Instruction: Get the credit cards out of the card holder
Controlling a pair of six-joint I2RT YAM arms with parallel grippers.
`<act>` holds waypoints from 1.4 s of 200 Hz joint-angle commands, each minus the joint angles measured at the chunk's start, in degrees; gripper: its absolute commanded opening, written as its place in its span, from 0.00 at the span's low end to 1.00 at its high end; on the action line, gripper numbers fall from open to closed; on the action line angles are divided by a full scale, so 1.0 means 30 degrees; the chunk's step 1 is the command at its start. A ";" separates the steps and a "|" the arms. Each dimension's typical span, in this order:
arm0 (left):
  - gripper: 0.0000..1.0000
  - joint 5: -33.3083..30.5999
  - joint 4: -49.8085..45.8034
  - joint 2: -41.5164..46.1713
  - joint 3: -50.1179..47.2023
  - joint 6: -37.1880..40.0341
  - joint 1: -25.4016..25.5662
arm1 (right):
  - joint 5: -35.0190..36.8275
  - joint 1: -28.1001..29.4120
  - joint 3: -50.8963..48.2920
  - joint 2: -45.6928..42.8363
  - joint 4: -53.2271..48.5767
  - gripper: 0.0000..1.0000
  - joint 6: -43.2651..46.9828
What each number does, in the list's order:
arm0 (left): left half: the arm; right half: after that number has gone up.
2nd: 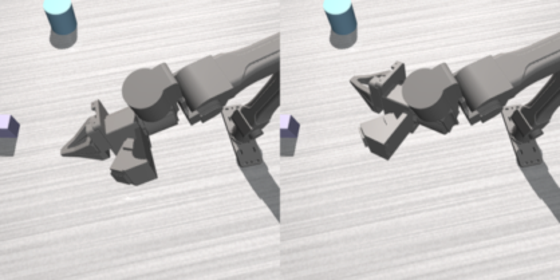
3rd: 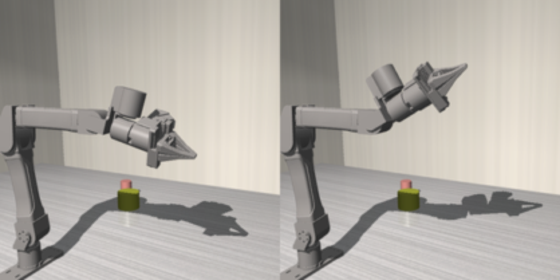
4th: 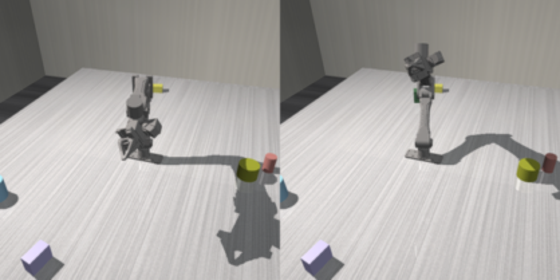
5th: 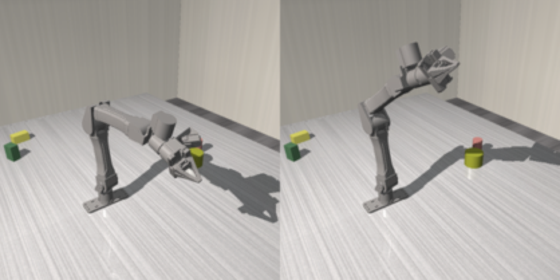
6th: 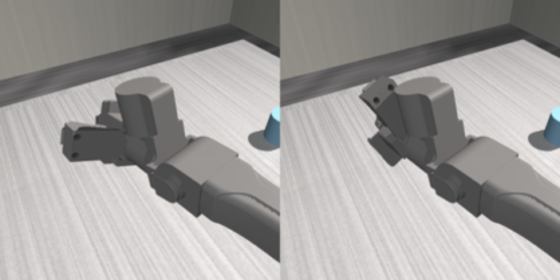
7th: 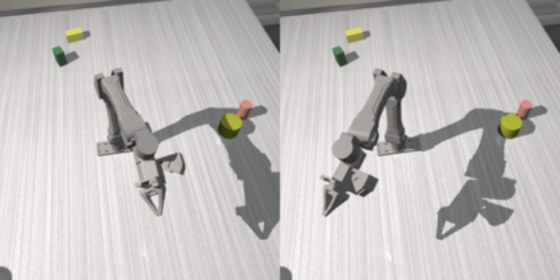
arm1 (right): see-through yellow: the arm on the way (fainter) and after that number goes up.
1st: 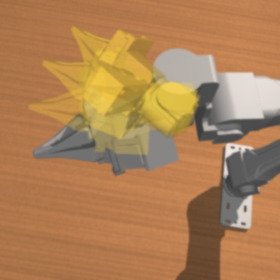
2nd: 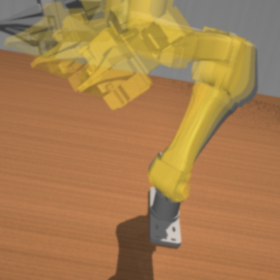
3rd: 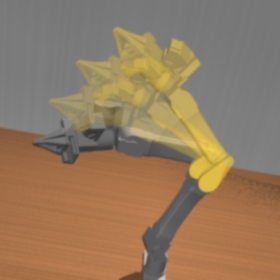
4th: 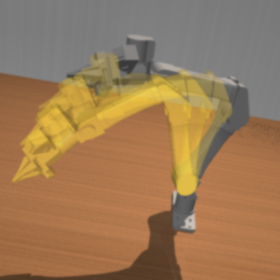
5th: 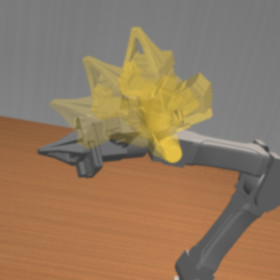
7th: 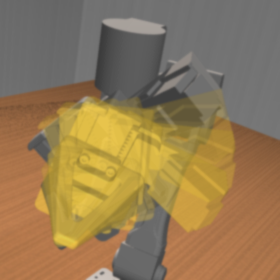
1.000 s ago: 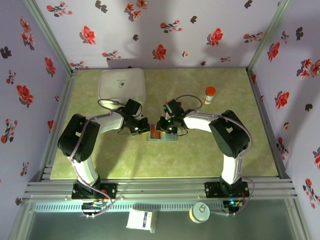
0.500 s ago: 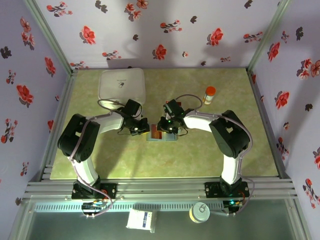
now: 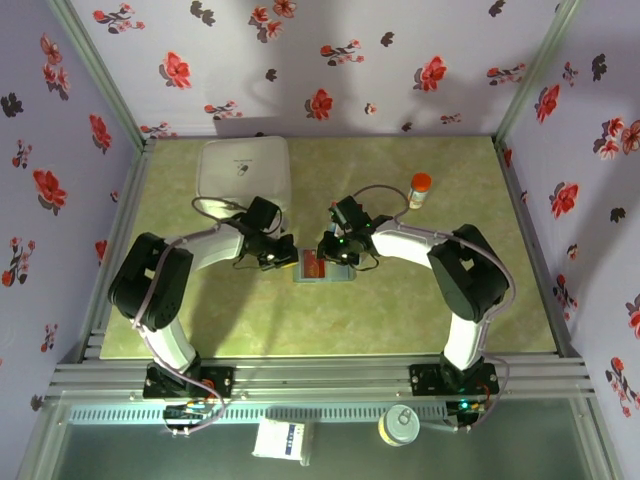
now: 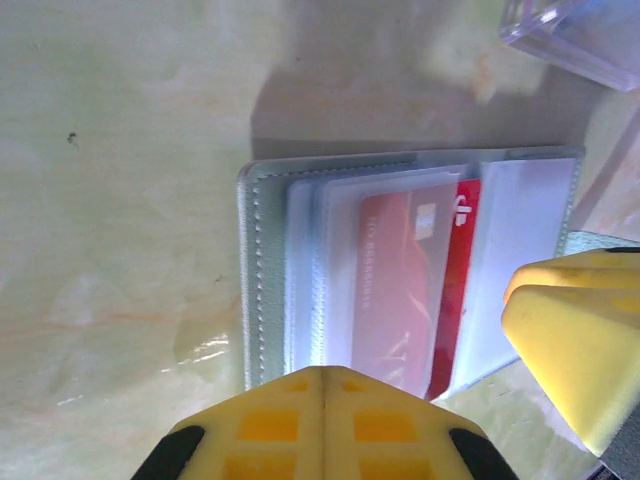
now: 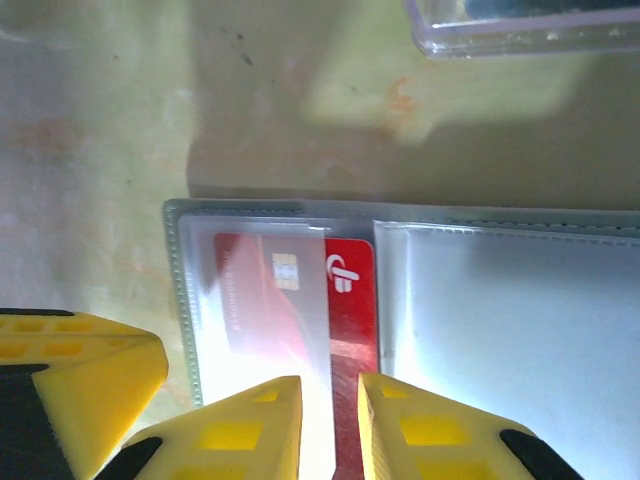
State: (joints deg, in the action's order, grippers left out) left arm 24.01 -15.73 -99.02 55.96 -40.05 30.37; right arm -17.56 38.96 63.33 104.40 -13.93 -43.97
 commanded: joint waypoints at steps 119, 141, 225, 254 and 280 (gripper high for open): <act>0.00 -0.0923 -0.1278 -0.1524 0.1241 0.0978 0.1009 | -0.1301 0.0098 -0.0292 0.0647 0.1499 0.25 -0.0637; 0.00 -0.1129 -0.1420 -0.1547 0.1238 0.1076 0.1010 | -0.1532 0.0113 -0.0281 0.0966 0.1707 0.25 -0.0696; 0.00 -0.1135 -0.1483 -0.1547 0.1223 0.1039 0.1010 | -0.2145 0.0089 -0.0416 0.1874 0.2109 0.24 -0.0697; 0.00 -0.1163 -0.1507 -0.1455 0.1179 0.1017 0.1013 | -0.0597 0.0109 -0.0151 0.1650 0.0388 0.24 0.0036; 0.00 -0.1183 -0.1467 -0.1413 0.1091 0.1019 0.1009 | 0.0254 0.0109 -0.0015 0.1175 -0.0653 0.24 0.0522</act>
State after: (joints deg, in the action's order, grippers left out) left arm 22.00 -18.13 -103.13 59.22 -38.35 33.43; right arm -21.71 38.96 63.13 108.75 -9.19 -44.69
